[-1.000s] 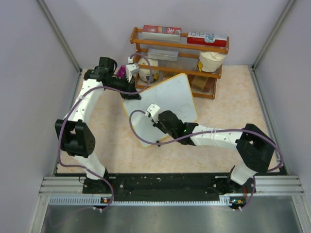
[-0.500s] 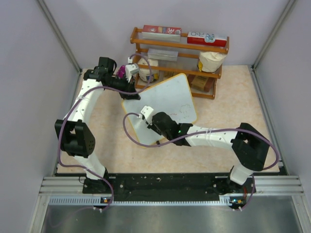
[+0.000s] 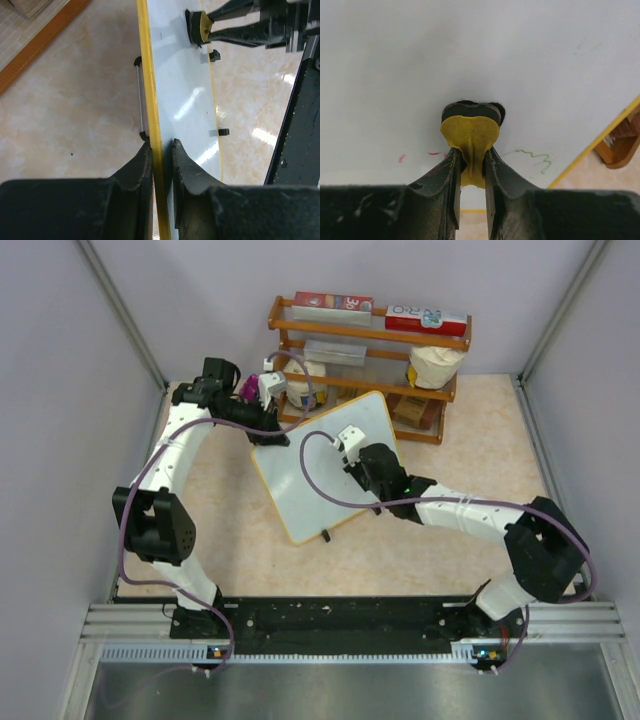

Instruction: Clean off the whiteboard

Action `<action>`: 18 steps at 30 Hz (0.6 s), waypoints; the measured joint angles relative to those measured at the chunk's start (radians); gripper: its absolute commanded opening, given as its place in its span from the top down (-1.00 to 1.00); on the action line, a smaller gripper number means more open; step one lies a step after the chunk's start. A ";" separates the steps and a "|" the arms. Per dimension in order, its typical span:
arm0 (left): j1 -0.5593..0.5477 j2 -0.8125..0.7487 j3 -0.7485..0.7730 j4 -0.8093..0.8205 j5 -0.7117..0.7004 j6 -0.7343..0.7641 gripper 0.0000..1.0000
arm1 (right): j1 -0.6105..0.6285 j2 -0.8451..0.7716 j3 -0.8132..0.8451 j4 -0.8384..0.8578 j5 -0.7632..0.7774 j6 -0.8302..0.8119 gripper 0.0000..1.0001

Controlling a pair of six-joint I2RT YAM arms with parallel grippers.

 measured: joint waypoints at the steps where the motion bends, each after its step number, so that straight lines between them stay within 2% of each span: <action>1: 0.000 0.000 0.000 0.000 0.001 0.000 1.00 | -0.018 -0.007 -0.012 0.007 0.000 -0.005 1.00; 7: 0.000 0.000 0.000 -0.001 0.000 0.000 1.00 | -0.072 -0.022 -0.060 0.048 0.003 -0.027 1.00; 18: -0.001 -0.004 0.000 -0.005 -0.005 0.000 1.00 | -0.041 -0.037 -0.129 0.145 -0.014 -0.015 1.00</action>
